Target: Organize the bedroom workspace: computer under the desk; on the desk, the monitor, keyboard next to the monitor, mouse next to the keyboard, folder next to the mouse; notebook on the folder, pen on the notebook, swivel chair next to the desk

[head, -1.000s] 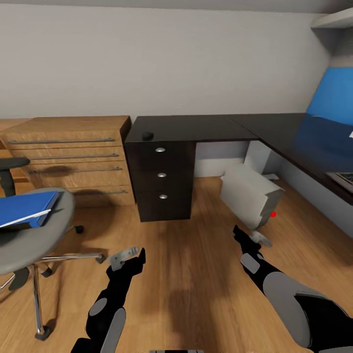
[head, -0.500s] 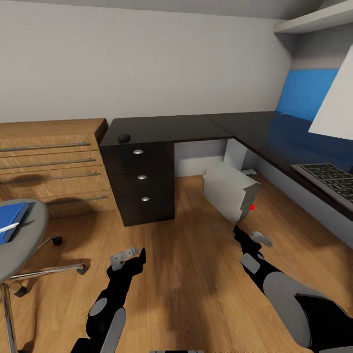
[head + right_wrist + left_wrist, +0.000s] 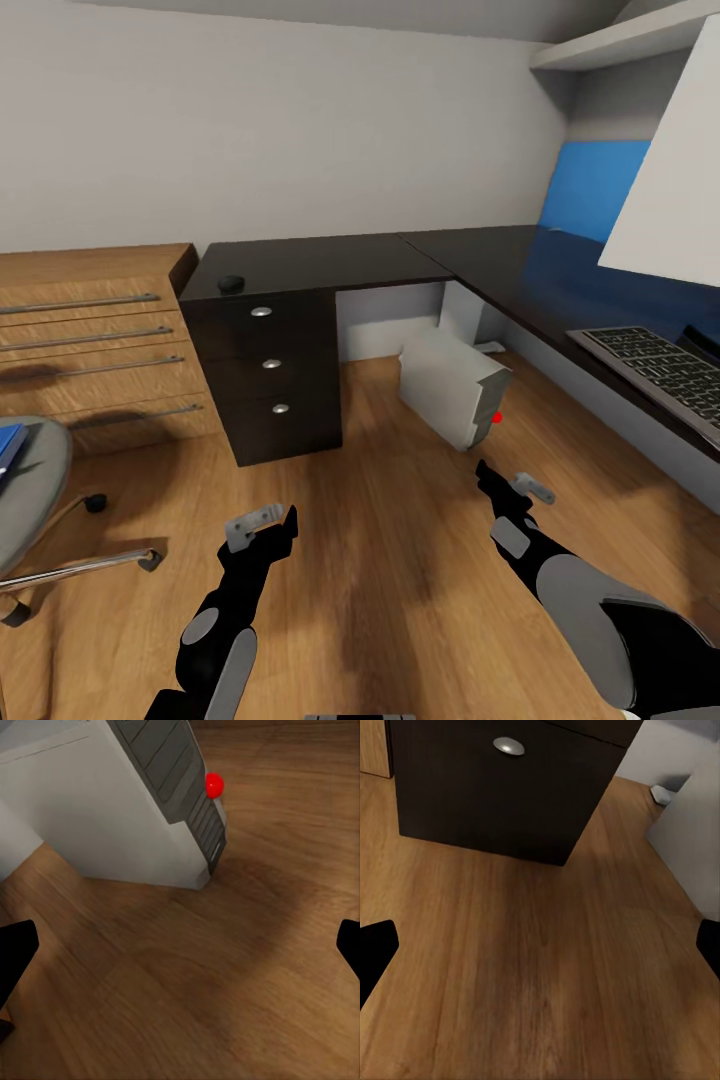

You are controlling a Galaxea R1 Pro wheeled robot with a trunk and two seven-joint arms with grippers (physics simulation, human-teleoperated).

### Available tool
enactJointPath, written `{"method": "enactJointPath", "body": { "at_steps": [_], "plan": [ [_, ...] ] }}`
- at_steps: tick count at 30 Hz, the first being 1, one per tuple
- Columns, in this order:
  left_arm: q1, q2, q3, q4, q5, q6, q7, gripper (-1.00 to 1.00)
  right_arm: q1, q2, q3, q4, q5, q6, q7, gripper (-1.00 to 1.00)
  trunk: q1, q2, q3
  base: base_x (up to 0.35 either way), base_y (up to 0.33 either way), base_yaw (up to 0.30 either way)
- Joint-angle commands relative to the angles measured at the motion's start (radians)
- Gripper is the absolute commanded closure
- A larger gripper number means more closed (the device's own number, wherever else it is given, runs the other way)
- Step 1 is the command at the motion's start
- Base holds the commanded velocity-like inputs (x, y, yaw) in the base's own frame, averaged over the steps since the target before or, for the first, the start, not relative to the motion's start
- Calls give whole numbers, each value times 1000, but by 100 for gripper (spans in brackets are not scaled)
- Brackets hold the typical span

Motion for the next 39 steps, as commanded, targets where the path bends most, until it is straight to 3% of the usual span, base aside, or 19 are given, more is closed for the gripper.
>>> {"method": "enactJointPath", "body": {
  "at_steps": [1,8,39],
  "plan": [
    [-1,0,-1,-1,9,3,7,-100,-1,0,-8,0,5,-2,1,-100,0,0,-1,0,0,-1],
    [-1,0,-1,-1,9,4,6,-100,-1,1,-7,-3,2,1,2,-100,0,0,-1,46,0,0],
    [-1,0,-3,-1,9,4,5,-100,-1,-6,-9,-5,5,-28,-4,-100,0,0,-1,296,0,0]
  ]
}}
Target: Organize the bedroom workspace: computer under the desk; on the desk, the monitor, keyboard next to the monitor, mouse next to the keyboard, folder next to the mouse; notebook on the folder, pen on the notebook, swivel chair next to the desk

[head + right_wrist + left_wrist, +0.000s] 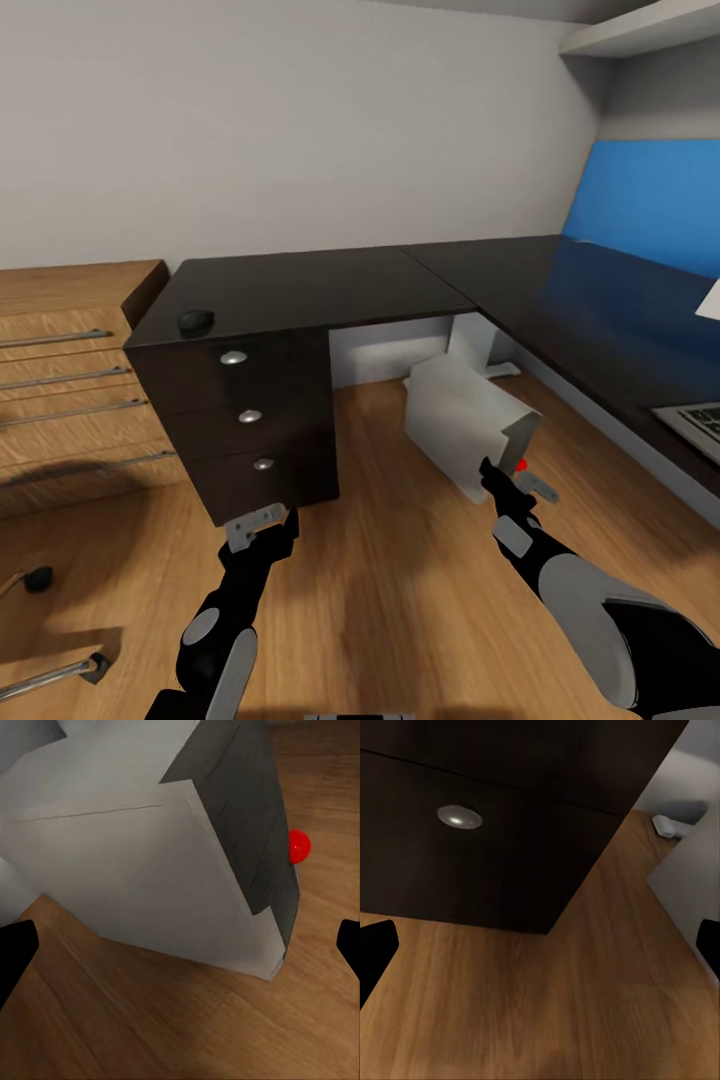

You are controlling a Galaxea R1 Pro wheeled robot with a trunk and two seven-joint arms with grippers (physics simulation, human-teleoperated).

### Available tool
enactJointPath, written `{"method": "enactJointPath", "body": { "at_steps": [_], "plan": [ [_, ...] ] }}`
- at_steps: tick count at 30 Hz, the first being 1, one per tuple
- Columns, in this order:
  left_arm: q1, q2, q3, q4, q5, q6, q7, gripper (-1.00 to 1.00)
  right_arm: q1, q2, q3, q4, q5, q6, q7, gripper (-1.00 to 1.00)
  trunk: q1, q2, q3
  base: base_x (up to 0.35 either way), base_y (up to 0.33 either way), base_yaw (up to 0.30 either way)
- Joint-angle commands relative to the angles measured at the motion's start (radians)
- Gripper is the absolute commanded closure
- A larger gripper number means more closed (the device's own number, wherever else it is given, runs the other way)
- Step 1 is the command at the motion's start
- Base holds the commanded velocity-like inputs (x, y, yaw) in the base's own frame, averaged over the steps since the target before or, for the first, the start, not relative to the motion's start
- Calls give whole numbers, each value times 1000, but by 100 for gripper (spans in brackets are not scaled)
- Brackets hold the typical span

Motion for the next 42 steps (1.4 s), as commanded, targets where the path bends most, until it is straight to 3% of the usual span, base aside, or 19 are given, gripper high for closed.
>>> {"method": "enactJointPath", "body": {
  "at_steps": [1,6,18,24,28,31,33,36,42],
  "plan": [
    [-1,0,-3,-2,9,3,7,-100,-1,0,-8,1,6,-8,0,-100,0,0,-1,55,0,0],
    [-1,0,-63,-4,7,2,11,-100,0,0,-8,2,6,-14,0,-100,1,-1,-12,16,0,0],
    [-1,1,-66,-4,7,2,11,-100,-1,1,-7,6,6,-54,-6,-100,7,-4,-59,0,0,0],
    [-1,2,-62,0,9,8,11,-100,-1,-1,-5,2,7,-50,-109,-100,9,-5,-82,0,0,0],
    [-1,4,-31,7,11,21,9,-100,-1,-4,-4,-2,8,-45,-158,-100,11,-6,-98,0,0,0],
    [1,5,-5,19,11,73,9,-100,-1,-16,-3,-3,9,-24,-166,-100,13,-7,-109,0,0,0],
    [0,4,37,40,13,145,9,-100,-1,-32,-3,-4,9,14,-168,-100,13,-7,-117,0,0,0],
    [-2,4,65,62,13,183,9,-100,-1,-43,-3,-5,9,34,-169,-100,15,-8,-128,0,0,0],
    [-2,2,78,19,12,197,7,-100,-1,-48,1,-37,9,46,-169,-100,15,-8,-132,0,0,0]
  ]
}}
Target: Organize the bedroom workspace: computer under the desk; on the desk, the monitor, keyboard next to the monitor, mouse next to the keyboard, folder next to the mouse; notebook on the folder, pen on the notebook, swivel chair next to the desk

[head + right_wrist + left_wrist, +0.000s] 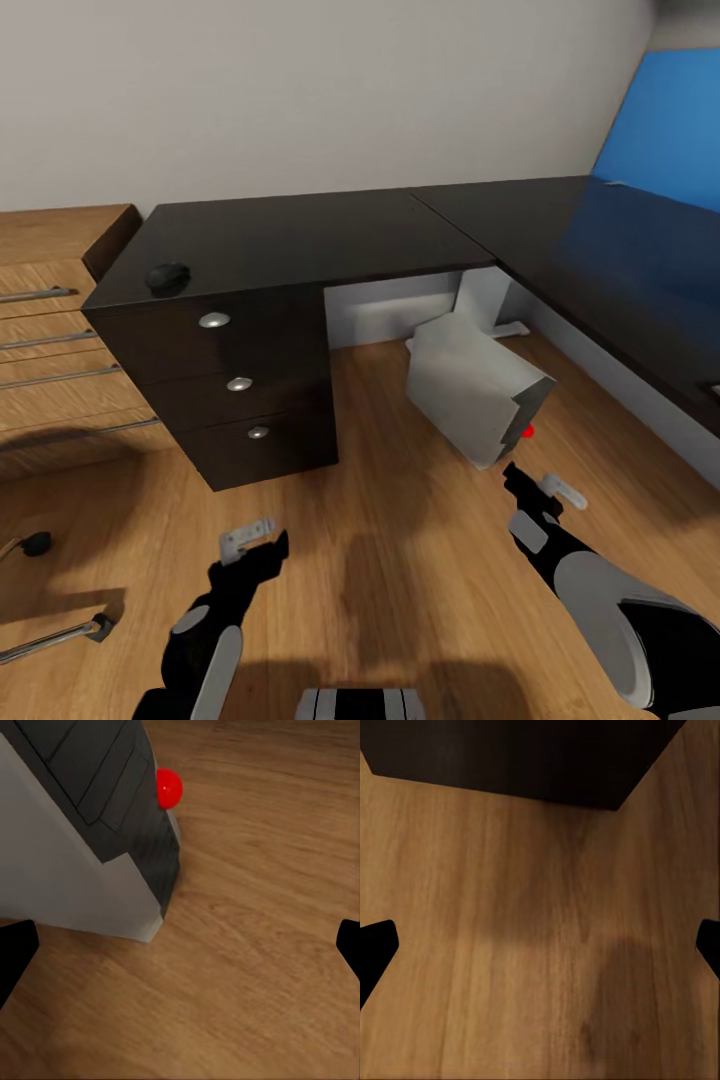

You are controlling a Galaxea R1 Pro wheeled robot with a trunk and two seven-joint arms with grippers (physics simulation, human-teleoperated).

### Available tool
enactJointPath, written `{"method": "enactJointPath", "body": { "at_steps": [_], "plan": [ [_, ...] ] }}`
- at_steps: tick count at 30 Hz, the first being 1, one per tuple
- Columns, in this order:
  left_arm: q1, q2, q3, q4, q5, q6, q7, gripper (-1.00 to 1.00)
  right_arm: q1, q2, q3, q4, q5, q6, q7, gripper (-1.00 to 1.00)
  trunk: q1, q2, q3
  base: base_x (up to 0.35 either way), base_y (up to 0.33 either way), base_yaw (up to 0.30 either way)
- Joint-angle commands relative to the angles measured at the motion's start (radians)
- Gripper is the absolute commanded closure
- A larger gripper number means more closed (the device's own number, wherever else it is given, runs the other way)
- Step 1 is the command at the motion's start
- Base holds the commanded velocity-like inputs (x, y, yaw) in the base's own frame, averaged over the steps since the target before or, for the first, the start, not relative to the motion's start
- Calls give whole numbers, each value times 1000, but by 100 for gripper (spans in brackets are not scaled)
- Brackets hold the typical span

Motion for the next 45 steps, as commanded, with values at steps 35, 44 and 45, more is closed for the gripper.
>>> {"method": "enactJointPath", "body": {
  "at_steps": [35,44,45],
  "plan": [
    [-1,1,27,-15,10,4,9,-100,0,-34,4,-49,4,-4,5,-100,0,0,-1,131,0,0],
    [0,1,25,-15,10,4,10,-100,0,-34,144,-50,4,-6,9,-100,0,0,-1,182,0,0],
    [0,1,25,-15,10,4,10,-100,0,-34,154,-50,4,-6,9,-100,0,0,-1,46,0,0]
  ]
}}
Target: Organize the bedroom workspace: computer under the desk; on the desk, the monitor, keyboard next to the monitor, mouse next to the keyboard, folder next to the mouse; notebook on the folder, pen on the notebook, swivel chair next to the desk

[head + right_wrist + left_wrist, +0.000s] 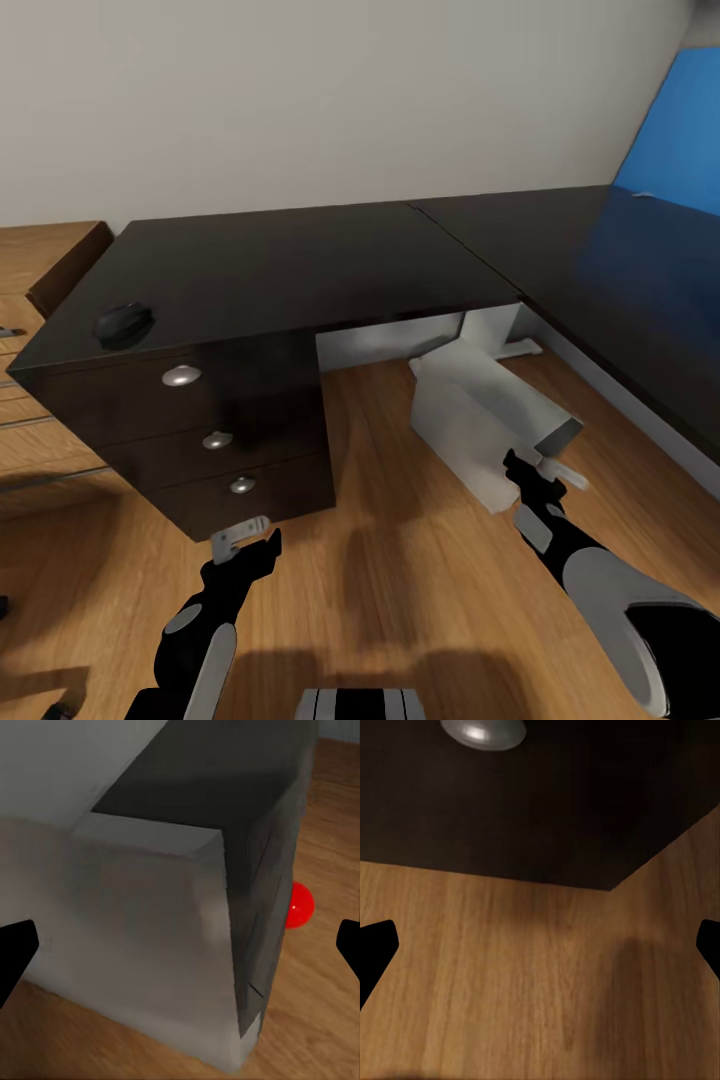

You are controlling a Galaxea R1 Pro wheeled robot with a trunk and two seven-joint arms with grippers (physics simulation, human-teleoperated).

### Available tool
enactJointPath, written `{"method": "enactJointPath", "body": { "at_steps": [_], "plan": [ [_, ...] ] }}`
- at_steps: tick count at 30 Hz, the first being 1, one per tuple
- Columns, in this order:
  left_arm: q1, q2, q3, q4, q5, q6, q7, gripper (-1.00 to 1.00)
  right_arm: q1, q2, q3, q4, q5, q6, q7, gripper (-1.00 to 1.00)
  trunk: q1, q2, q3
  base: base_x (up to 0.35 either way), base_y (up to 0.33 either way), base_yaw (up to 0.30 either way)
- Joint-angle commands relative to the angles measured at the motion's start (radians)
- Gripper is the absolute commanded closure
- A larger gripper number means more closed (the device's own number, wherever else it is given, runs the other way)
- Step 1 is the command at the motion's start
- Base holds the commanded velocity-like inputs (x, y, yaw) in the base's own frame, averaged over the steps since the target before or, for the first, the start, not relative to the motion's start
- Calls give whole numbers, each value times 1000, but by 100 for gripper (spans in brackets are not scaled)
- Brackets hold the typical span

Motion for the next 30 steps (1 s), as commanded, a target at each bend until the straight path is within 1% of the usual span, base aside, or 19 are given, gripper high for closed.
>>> {"method": "enactJointPath", "body": {
  "at_steps": [1,2,7,17,22,24,25,30],
  "plan": [
    [0,0,-2,-1,11,3,10,-100,0,0,25,0,-3,-2,-5,-100,0,0,-1,30,0,0],
    [0,0,-2,-1,11,3,10,-100,0,0,42,0,-4,-3,-5,-100,0,0,-1,19,0,0],
    [0,0,-3,-2,11,2,9,-100,0,1,75,1,-5,-3,-5,-100,0,0,-1,8,0,0],
    [1,-1,-4,-7,12,2,8,-100,0,1,78,1,-4,-3,-5,-100,0,0,-1,0,0,0],
    [3,-1,-5,-30,12,2,7,-100,0,1,78,1,-3,-3,-5,-100,0,0,-1,0,0,0],
    [20,-1,-5,-34,12,1,6,-100,0,1,78,1,-3,-3,-5,-100,0,0,-1,0,0,0],
    [47,-1,-4,-35,12,0,5,-100,0,0,78,1,-4,-3,-5,-100,0,0,-1,0,0,0],
    [59,0,-4,-36,12,-10,5,-100,0,0,78,1,-3,-3,-5,-100,0,0,-1,0,0,0]
  ]
}}
